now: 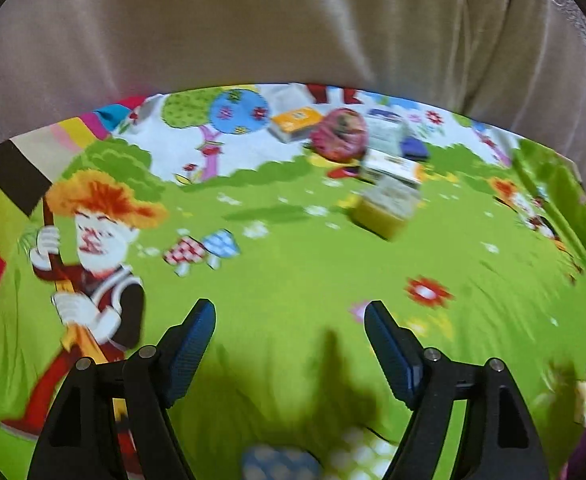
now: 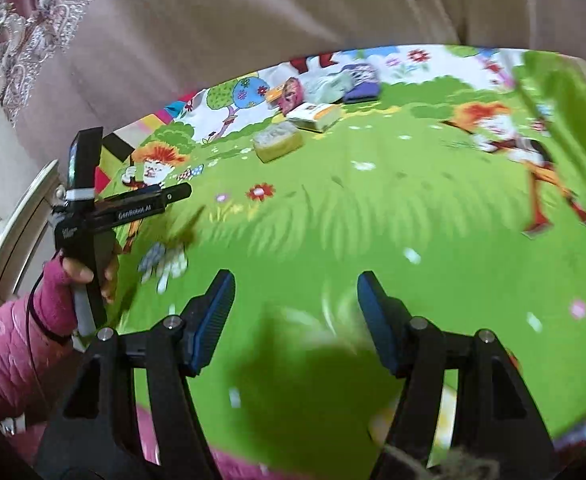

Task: Organize soft objects
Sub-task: 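Return both open tools from the bin to the mat, then grasp the white-and-orange tissue pack with the right tool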

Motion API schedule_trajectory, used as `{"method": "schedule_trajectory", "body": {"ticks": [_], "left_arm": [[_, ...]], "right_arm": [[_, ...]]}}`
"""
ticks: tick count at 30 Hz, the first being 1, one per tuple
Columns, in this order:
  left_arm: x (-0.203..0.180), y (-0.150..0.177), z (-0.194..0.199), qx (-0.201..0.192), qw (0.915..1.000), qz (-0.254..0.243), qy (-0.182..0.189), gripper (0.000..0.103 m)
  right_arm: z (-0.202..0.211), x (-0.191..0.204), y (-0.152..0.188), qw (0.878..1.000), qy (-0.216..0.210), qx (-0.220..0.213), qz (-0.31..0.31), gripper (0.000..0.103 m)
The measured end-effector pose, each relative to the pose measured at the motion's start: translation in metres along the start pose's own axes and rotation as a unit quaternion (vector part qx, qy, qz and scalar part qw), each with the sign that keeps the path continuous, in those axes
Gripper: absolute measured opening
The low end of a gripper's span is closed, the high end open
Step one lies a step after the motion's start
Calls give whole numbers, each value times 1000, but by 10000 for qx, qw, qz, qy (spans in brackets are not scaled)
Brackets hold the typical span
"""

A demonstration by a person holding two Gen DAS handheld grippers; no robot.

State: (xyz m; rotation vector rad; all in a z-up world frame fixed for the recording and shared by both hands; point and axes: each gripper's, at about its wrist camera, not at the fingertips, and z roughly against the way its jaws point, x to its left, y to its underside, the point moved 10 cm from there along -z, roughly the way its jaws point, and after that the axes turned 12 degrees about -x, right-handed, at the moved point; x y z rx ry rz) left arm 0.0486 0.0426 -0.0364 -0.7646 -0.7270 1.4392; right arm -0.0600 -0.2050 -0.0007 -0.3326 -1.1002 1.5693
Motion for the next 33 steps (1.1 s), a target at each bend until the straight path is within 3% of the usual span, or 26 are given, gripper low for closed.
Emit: {"method": "schedule_trajectory", "body": {"ticks": [9,15,19,24,28,31,33], "left_arm": [[33,12,-37,318,9975,575,-273,78],[38,11,-34,209,9945,1030,-24,89],[31,10,-37,272,9952,931,140,98],[25,12,-40,362,9967,722,63,102],[25,13,-41,382,9970,676,47,102],[25,13,-41,382,9970,667,61,102],[25,13,-42,391,9971,652,49,103]], "right_arm": [[-95,-4,-41,9996,19,253,155,68],[-147,-5,-84,9998,-8,181,9,68],[-183,-5,-110,9999,45,82,108,68],[-215,-21,-140,9981,210,-7,-576,68],[-242,-12,-160,9994,338,32,-94,73],[-262,-10,-176,9995,49,105,294,82],[-277,-13,-172,9976,-380,563,155,83]]}}
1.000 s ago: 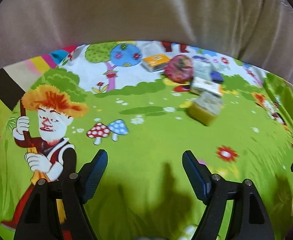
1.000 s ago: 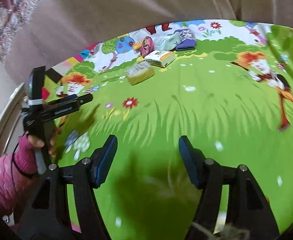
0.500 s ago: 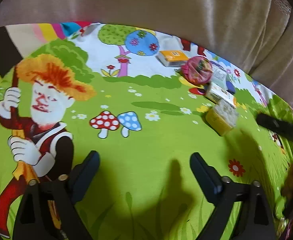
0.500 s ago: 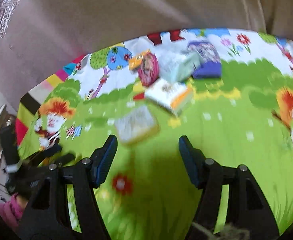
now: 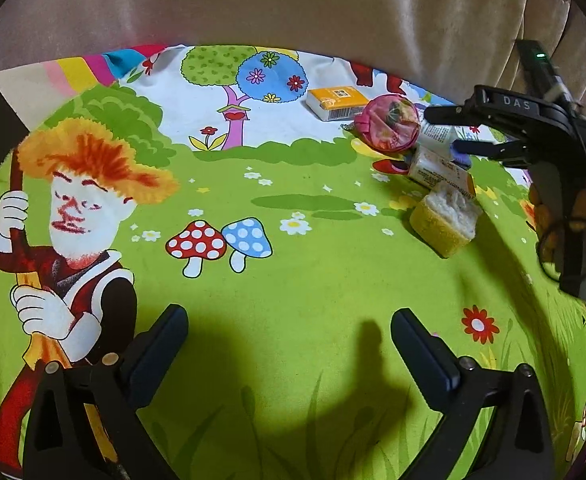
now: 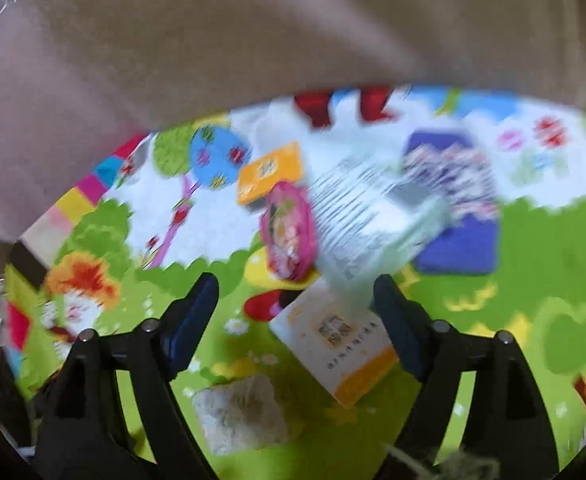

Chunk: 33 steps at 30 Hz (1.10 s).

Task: Organize soft objects
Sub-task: 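Grasp the white-and-orange tissue pack with the right tool, then grasp the yellow sponge with the left tool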

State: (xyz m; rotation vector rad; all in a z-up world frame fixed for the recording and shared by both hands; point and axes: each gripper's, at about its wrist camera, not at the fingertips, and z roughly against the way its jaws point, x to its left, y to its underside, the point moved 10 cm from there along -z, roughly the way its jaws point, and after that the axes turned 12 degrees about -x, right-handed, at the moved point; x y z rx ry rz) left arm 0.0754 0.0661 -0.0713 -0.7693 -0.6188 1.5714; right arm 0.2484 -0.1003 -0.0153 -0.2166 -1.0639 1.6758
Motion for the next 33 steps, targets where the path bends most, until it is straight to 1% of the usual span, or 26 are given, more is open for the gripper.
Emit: {"method": "schedule_trajectory", "body": {"ticks": [1,2,3,5,7,10,12,14,15,16,17,18,19,20,21,22,23,25,27,30,33], "left_arm": [[0,0,0,2,10000,-8,-7,103],[0,0,0,7,10000,-22,-15,103],[0,0,0,9,10000,-29,-23,103],[-1,1,-1,21,10000,-64,-52,103],[-2,2,-2,49,9998,-141,-121,103],[-2,2,-2,59,9997,-172,-140,103],[-1,2,-1,48,9998,-149,-113,103],[-1,2,-2,53,9998,-146,-102,103],[-1,2,-2,55,9998,-149,-94,103],[-2,2,-2,57,9998,-152,-88,103],[-2,2,-2,59,9998,-156,-83,103],[-2,2,-2,65,9998,-174,-70,103],[-2,2,-2,66,9998,-177,-60,103],[-2,2,-2,65,9998,-180,-44,103],[-2,2,-2,65,9998,-178,-33,103],[-2,2,-2,65,9998,-181,-33,103],[-2,2,-2,67,9998,-185,-36,103],[-2,2,-2,73,9998,-203,-44,103],[-2,2,-2,78,9997,-212,-51,103],[-2,2,-3,93,9996,-248,-78,103],[-3,2,-5,98,9995,-272,-84,103]], "right_arm": [[-5,-2,5,9996,-112,250,-22,83],[-8,-3,9,9990,-136,422,98,83],[-7,-2,13,9980,-155,523,322,83],[-3,4,20,9953,-207,553,763,83],[-2,8,28,9919,-98,571,1128,83],[-7,7,33,9826,341,620,1716,83],[-13,4,32,9807,488,690,1762,83],[-19,1,34,9823,404,799,1644,84],[-24,0,37,9807,408,922,1678,85],[-27,-3,41,9762,515,1007,1848,85],[-27,-4,44,9747,507,996,1936,84],[-25,-3,44,9767,426,937,1882,75],[-19,-5,44,9800,397,827,1763,61],[-13,-6,43,9815,431,724,1718,59],[-3,-8,44,9827,539,583,1671,59],[15,-9,46,9838,630,348,1640,59],[28,-10,48,9855,665,199,1550,59],[66,-17,54,9899,791,-125,1168,59],[106,-34,68,9909,1063,-370,738,59],[147,-49,97,9891,1289,-523,477,59],[168,-53,134,9852,1572,-413,538,59]]}}
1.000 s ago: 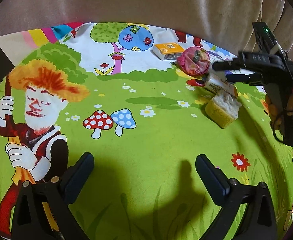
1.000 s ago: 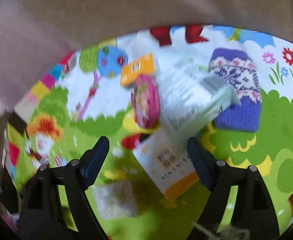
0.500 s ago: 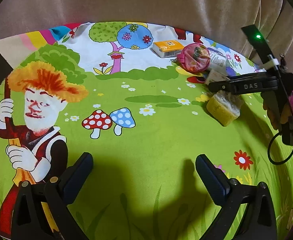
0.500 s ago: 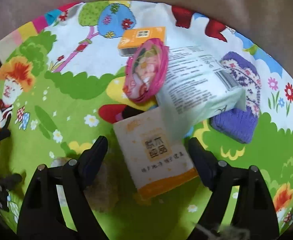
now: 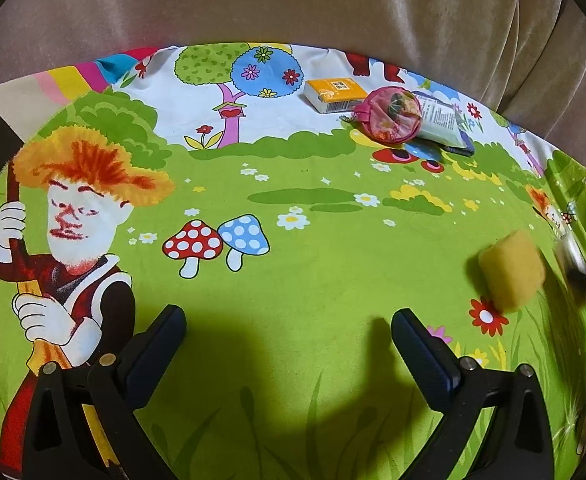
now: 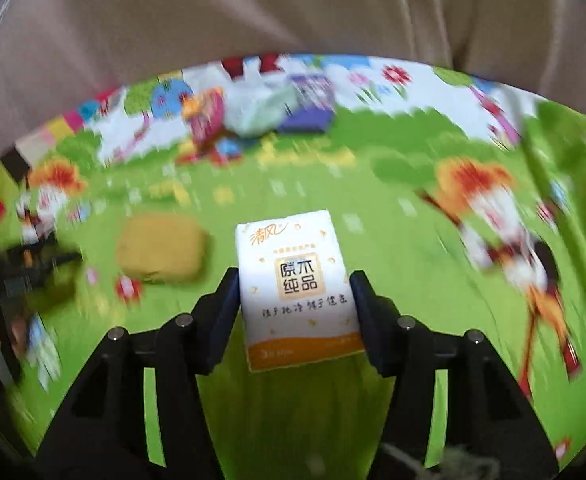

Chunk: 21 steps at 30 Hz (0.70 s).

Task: Organize soft objects
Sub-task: 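Grasp the yellow sponge with the left tool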

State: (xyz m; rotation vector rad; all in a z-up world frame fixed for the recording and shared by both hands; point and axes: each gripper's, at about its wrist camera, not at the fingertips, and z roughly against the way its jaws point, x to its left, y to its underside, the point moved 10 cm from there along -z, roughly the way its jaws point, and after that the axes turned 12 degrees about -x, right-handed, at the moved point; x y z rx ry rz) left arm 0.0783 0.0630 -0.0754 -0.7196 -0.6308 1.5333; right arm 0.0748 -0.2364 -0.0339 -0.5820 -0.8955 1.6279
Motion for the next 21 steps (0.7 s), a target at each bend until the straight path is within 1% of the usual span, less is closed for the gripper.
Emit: {"method": "schedule_trajectory", "body": {"ticks": [1,3,5,7,8,9,10,11,13,14,15,16,17,18,19,20,21], "left_arm": [[-1,0,0,-1,10000,3,2,103],[-2,1,-1,9,10000,-22,-30,103],[-7,3,1,61,10000,-52,-24,103],[-27,4,6,76,9992,-19,392,103],[-49,2,13,54,9967,-65,804,103],[-68,0,17,26,9943,-254,1031,103],[-88,-3,20,-16,9912,-545,1206,103],[-107,-7,21,-82,9875,-866,1311,103],[-136,-17,15,-190,9812,-1408,1309,103],[-143,-20,12,-190,9788,-1546,1334,103],[-156,-24,4,-162,9740,-1756,1426,103],[-164,-26,-3,-107,9709,-1887,1471,103],[-170,-24,-14,54,9678,-2042,1473,101],[-175,-19,-27,341,9636,-2189,1494,88],[-178,-14,-34,559,9604,-2224,1585,76],[-183,-6,-37,857,9553,-2140,1852,59],[-185,-9,-32,726,9559,-2119,1898,52]], "right_arm": [[9,-2,14,10000,70,47,-17,59],[19,-5,33,9997,18,159,-204,60],[29,-4,42,9998,67,25,-167,60],[33,-2,44,9999,102,16,-131,60],[34,-3,45,9998,108,-23,-175,60],[33,-3,45,9998,106,-13,-177,61],[32,-3,46,9998,91,1,-203,61],[31,-4,47,9996,57,23,-275,61],[29,-7,48,9991,-39,58,-424,61],[30,-7,50,9989,-60,46,-464,61],[30,-7,50,9988,-75,39,-486,61],[30,-7,50,9987,-82,36,-496,61],[30,-6,50,9987,-84,36,-499,61],[30,-6,50,9987,-85,36,-500,61],[30,-6,50,9987,-92,34,-509,61],[30,-7,50,9986,-101,31,-520,61],[30,-7,50,9985,-115,27,-541,61]]}}
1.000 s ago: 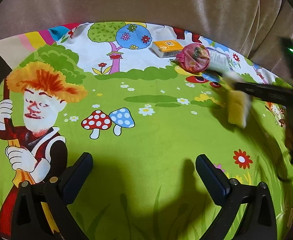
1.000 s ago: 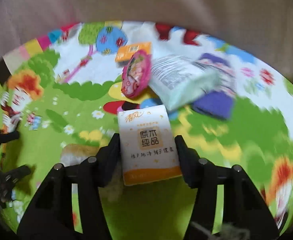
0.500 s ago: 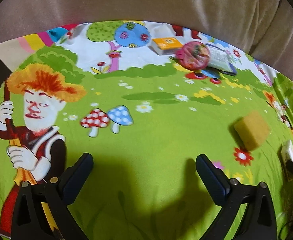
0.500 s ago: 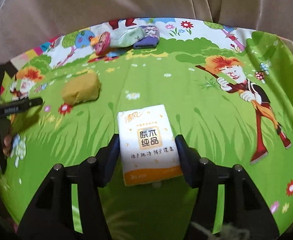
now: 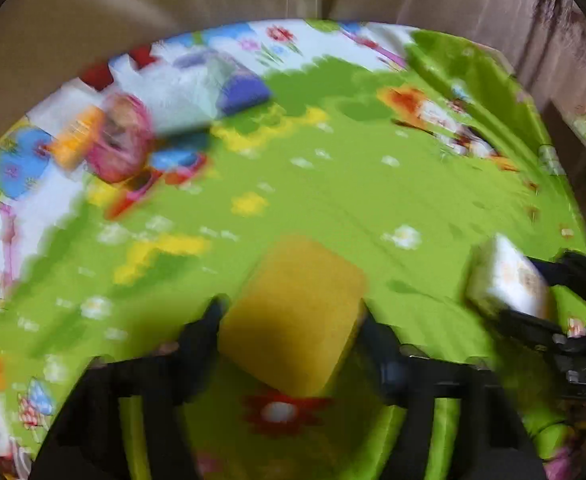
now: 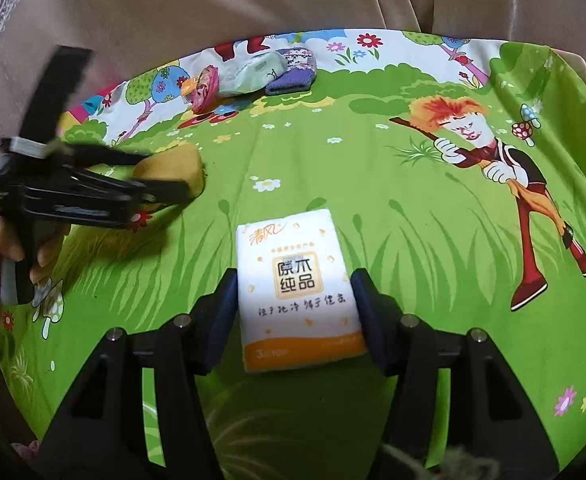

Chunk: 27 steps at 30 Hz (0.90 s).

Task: Organize soft objects
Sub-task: 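Grasp the yellow sponge with the left tool, then carry the yellow sponge and tissue pack to the white bin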

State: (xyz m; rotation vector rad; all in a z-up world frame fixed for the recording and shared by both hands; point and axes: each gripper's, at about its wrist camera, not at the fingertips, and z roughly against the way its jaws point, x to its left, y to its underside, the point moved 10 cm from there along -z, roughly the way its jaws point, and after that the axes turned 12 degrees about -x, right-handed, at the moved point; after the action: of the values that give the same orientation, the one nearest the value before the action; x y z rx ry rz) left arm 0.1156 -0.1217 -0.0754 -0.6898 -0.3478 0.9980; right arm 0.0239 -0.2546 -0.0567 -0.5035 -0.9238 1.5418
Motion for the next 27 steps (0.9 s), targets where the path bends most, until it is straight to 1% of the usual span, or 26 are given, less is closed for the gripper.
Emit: {"method": "schedule_trajectory", "body": {"ticks": [2,3,5,8,10,12,13,16,17,20,22,27], "left_arm": [[-8,-1,13,-185,9997,-134,-33,49],[-9,0,20,-301,9994,-117,-99,49],[-11,6,41,-555,9982,89,-211,49],[-8,22,65,-795,9947,277,-588,48],[-1,34,82,-1011,9892,392,-990,49],[7,40,89,-1158,9845,552,-1197,49],[12,44,94,-1203,9827,654,-1247,49],[28,53,105,-1373,9748,1170,-1311,49],[36,55,111,-1474,9697,1393,-1363,49],[49,59,119,-1604,9610,1717,-1460,49],[57,64,124,-1647,9571,1845,-1511,49],[65,74,141,-1652,9508,2034,-1655,49]], "right_arm": [[0,-1,0,10000,-43,-11,-59,61],[0,-2,0,9999,-67,-17,-89,61],[1,-3,-1,9998,-121,-28,-157,61],[1,-2,-1,9998,-118,-31,-167,61],[0,-2,-1,9999,-94,-21,-127,61],[0,-1,0,9999,-63,-15,-87,61],[0,-1,0,10000,-54,-15,-79,61],[0,-1,0,10000,-42,-16,-68,60],[0,-1,0,10000,-39,-17,-65,60],[0,-2,0,10000,-13,-11,-51,60],[0,-2,0,10000,-6,-10,-51,60],[-1,-1,0,10000,62,1,19,60]]}}
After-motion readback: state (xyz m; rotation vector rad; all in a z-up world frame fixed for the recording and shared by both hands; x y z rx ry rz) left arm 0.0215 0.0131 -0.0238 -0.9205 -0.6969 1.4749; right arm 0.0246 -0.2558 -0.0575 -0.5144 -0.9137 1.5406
